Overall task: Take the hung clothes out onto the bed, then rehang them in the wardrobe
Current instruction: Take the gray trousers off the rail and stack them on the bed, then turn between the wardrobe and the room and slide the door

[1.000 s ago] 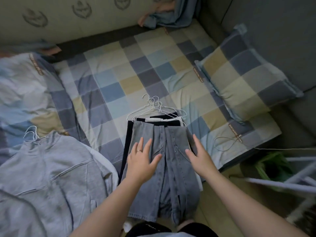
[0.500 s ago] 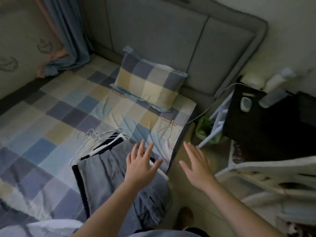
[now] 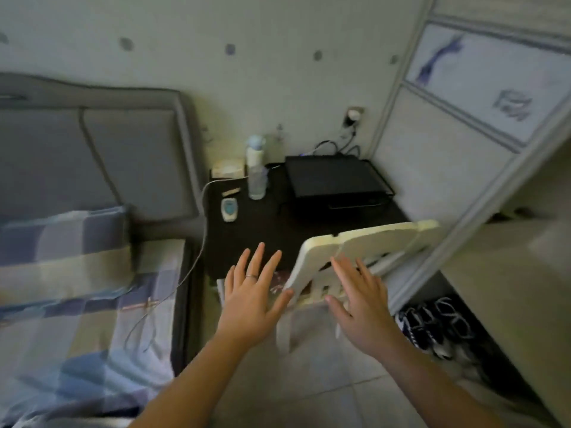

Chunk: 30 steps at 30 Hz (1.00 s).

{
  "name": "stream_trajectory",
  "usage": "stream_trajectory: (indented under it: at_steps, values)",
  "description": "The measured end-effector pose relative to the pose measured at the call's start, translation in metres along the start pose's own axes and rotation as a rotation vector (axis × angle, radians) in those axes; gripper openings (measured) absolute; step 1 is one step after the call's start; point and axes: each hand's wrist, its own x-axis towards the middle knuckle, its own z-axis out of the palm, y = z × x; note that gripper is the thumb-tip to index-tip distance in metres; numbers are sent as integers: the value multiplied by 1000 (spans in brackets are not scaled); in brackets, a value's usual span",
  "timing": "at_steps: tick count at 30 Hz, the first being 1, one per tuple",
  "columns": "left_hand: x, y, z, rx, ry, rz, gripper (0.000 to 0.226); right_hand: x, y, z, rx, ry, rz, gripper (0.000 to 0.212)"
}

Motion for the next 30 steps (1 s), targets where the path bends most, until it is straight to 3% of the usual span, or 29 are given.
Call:
stream_trajectory:
  at_steps: [6, 12, 18, 25, 30]
  values:
    - [112, 153, 47, -27, 22, 341, 74, -8, 125, -116, -74, 218, 153, 65]
    - [192, 314, 71, -116, 32, 695, 71, -31, 199, -235, -217, 402, 290, 66]
    - [252, 478, 63, -209, 114, 1001, 72, -56, 231, -354, -402, 590, 420, 62]
    - [296, 650, 34, -298, 180, 1284, 72, -80, 247, -485, -691, 746, 607, 75]
    - [320, 762, 13, -383, 220, 1444, 76, -88, 245, -567, -876, 800, 753, 69]
